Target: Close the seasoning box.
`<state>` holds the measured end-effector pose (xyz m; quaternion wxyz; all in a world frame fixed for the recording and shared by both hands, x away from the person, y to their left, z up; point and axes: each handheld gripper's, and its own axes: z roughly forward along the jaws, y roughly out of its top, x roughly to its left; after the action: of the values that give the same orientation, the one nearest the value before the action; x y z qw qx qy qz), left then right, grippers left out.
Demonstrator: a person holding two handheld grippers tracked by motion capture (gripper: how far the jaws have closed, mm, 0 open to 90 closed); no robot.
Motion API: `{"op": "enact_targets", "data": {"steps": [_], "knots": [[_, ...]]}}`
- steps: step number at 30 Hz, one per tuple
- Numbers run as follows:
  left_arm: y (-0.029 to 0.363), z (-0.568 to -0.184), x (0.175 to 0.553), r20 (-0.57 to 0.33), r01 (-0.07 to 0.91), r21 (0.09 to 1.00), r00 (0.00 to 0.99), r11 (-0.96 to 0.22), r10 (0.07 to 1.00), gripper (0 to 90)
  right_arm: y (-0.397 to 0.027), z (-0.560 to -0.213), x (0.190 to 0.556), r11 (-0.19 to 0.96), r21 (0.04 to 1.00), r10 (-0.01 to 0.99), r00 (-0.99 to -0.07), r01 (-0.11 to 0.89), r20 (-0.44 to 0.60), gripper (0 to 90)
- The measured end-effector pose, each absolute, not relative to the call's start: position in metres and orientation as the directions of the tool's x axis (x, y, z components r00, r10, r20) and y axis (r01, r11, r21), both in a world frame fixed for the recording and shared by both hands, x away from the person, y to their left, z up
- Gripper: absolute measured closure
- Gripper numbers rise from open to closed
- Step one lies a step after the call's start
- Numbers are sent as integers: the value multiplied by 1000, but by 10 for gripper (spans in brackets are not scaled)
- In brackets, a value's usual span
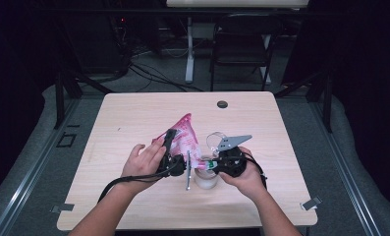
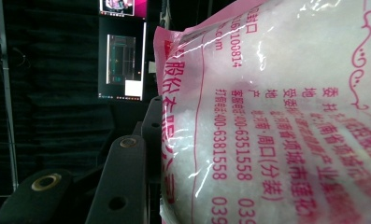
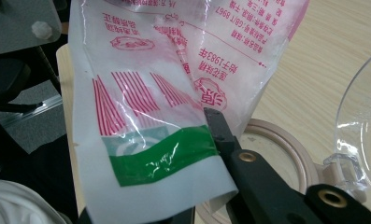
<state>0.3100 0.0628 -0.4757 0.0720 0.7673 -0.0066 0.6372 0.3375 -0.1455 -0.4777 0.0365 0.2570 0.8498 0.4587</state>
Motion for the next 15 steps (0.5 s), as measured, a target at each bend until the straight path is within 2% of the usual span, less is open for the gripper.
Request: {"op": "enact_targets", "data": {"steps": [15], "knots": [[62, -475, 310, 980, -103, 98, 181, -990, 78, 622, -146, -478, 338, 443, 800, 473, -864, 404, 174, 900]]}}
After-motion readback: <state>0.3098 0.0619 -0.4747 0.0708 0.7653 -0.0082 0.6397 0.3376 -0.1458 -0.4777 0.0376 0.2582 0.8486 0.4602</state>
